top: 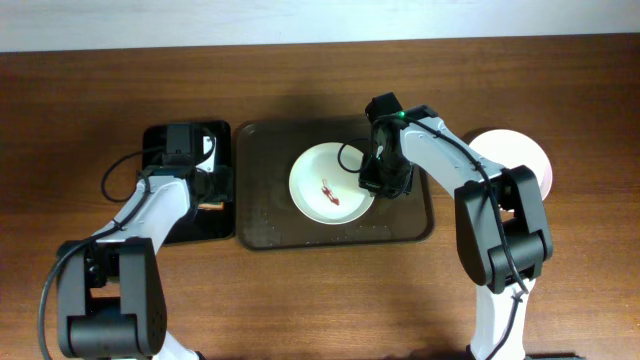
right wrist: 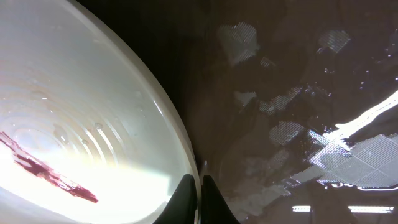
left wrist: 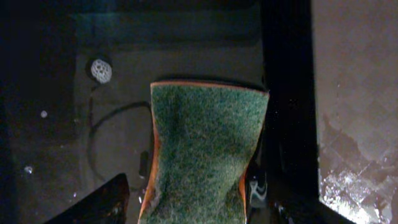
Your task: Clean dirty plates on tray and stack at the side
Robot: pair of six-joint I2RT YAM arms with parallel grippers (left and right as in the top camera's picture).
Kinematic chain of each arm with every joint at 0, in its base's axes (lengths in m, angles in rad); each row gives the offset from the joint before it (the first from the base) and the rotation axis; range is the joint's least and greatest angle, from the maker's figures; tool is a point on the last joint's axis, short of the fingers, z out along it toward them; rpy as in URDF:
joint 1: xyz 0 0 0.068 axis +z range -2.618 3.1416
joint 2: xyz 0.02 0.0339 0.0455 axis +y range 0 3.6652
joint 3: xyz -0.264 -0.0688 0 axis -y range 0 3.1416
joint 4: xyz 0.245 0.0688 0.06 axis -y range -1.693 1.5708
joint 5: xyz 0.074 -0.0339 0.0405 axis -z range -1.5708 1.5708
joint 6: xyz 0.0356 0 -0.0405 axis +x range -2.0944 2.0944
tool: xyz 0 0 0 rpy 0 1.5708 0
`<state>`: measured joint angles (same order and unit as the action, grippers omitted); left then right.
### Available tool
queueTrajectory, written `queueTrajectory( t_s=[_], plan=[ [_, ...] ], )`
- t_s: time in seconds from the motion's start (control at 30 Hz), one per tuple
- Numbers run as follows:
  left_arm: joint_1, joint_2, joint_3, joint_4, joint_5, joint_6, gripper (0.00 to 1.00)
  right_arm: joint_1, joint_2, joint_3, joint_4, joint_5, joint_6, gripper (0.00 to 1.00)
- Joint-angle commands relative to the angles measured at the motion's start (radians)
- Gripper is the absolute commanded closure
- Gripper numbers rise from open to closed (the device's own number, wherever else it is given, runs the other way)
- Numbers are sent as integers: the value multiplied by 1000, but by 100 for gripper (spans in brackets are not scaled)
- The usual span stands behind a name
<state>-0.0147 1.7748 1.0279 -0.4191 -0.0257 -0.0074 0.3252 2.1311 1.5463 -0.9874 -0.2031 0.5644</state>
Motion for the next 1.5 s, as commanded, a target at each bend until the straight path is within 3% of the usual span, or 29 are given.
queueTrajectory(
  t_s=[0.0, 0.33, 0.57, 0.67, 0.73, 0.77, 0.8, 0.83, 0.87, 1.47],
  plan=[
    [-5, -6, -14, 23, 11, 1, 35, 8, 13, -5, -7, 13, -6, 96],
    [-5, 40, -14, 43, 12, 0, 37, 8, 13, -5, -8, 13, -6, 96],
    [-5, 40, -13, 41, 11, 1, 53, 8, 13, -5, -14, 13, -6, 96],
    [-5, 36, -12, 41, 11, 1, 55, 8, 13, -5, -15, 13, -6, 96],
    [-5, 27, -12, 41, 11, 1, 66, 8, 13, -5, -15, 13, -6, 96],
    [-5, 23, -12, 41, 11, 1, 78, 8, 13, -5, -14, 13, -6, 96],
    [-5, 19, -12, 41, 11, 1, 83, 8, 13, -5, -14, 13, -6, 96],
    [-5, 15, -12, 41, 11, 1, 98, 8, 13, -5, -15, 13, -6, 96],
    [-5, 11, -12, 41, 11, 1, 100, 8, 13, -5, -15, 13, -6, 96],
    [-4, -219, -12, 49, 11, 1, 100, 8, 13, -5, -26, 17, -10, 96]
  ],
)
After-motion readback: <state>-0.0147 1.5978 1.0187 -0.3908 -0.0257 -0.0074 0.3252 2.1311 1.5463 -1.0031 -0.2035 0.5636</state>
